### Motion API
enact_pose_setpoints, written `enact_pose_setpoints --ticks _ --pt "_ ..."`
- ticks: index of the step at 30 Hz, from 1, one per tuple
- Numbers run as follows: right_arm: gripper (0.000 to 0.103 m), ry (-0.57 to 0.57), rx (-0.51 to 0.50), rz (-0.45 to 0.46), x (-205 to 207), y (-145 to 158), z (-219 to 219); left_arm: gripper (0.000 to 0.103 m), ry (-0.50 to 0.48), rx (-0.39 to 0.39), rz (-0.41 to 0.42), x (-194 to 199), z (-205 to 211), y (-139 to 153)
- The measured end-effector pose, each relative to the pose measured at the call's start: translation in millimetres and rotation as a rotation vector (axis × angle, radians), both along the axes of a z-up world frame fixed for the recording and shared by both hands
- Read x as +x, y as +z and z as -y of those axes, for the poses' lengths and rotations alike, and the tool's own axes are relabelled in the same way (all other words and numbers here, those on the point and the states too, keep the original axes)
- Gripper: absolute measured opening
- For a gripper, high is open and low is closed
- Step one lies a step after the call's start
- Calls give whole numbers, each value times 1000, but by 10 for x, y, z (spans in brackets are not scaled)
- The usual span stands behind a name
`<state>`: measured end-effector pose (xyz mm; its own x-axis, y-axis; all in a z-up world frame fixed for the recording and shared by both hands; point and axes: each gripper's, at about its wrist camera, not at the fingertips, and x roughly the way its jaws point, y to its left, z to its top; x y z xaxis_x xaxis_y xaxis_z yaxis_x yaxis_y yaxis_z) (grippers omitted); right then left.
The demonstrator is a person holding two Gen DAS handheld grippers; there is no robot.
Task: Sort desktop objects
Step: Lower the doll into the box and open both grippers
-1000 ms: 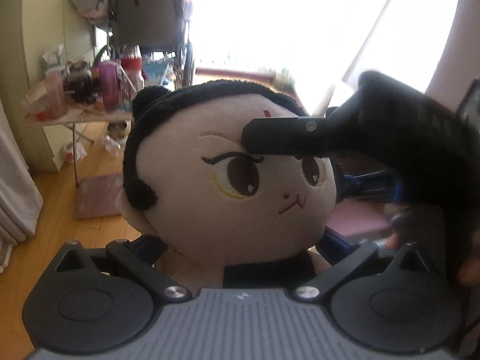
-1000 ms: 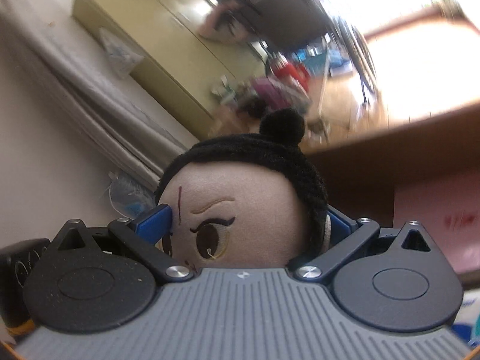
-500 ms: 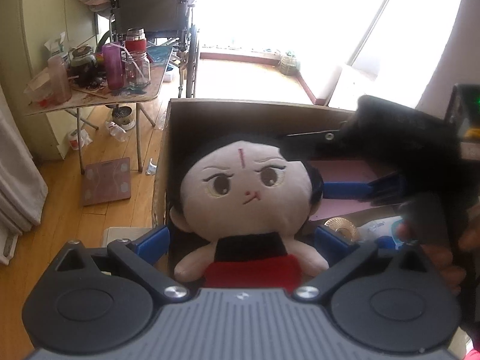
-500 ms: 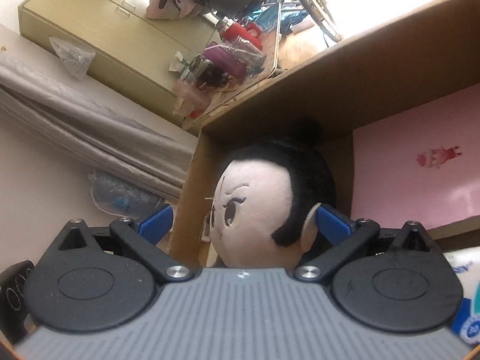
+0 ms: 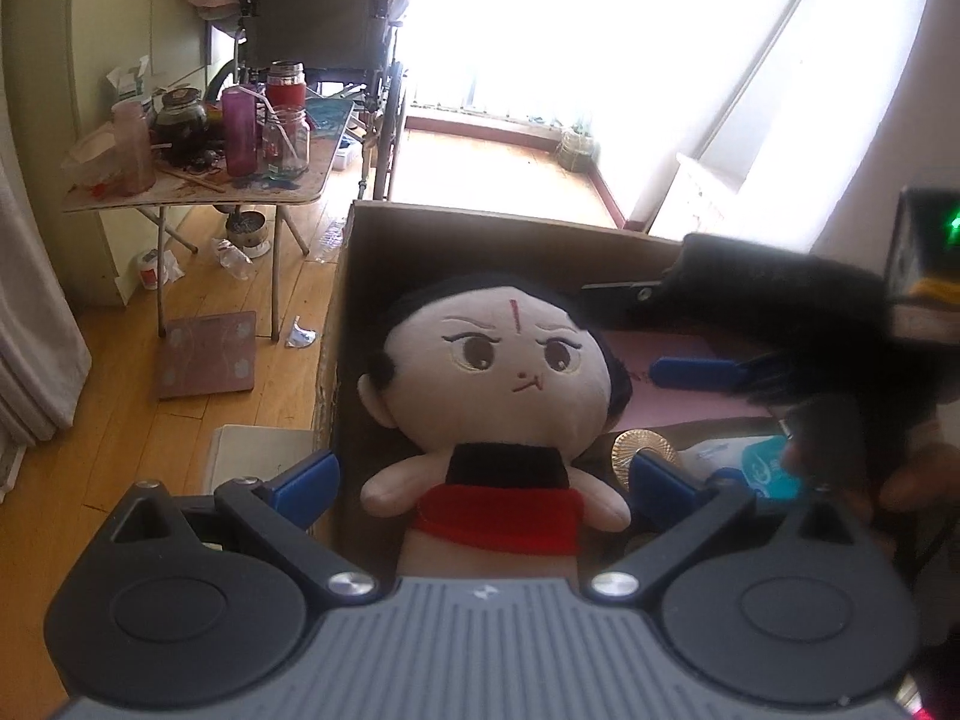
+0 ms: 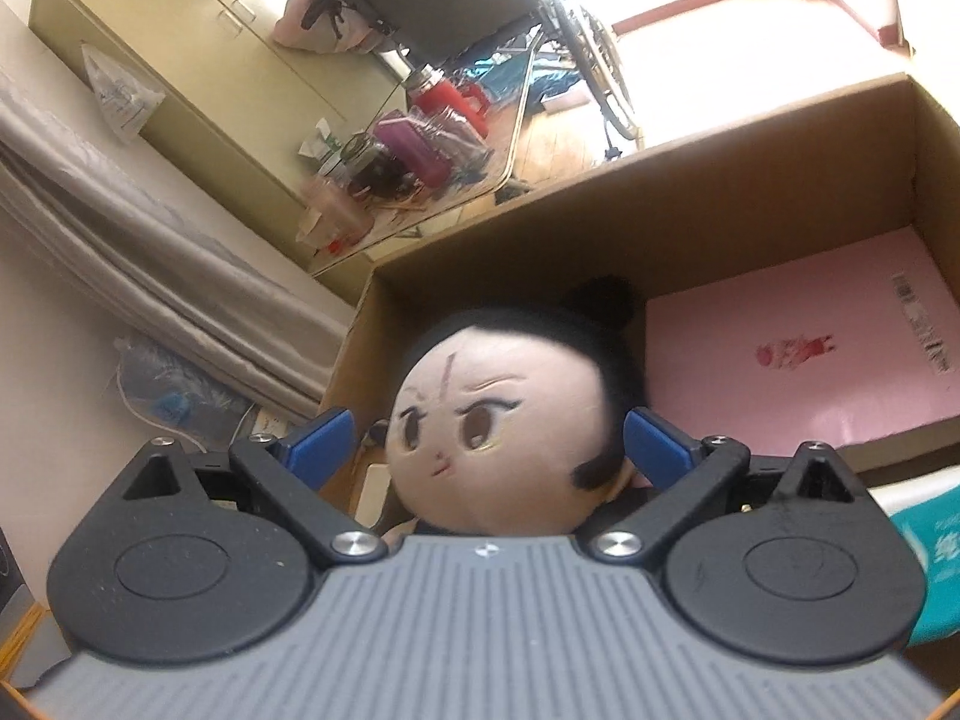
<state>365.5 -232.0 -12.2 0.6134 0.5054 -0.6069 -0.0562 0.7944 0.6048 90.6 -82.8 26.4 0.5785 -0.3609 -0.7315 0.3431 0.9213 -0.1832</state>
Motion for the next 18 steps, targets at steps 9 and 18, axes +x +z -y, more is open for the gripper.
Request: enact_pose_setpoints --ticks 9,18 --pt "102 -8 19 102 -550 438 45 103 39 2 66 -447 -74 419" --pt "102 -38 -203 208 -1675 839 66 103 30 49 122 -943 -32 626"
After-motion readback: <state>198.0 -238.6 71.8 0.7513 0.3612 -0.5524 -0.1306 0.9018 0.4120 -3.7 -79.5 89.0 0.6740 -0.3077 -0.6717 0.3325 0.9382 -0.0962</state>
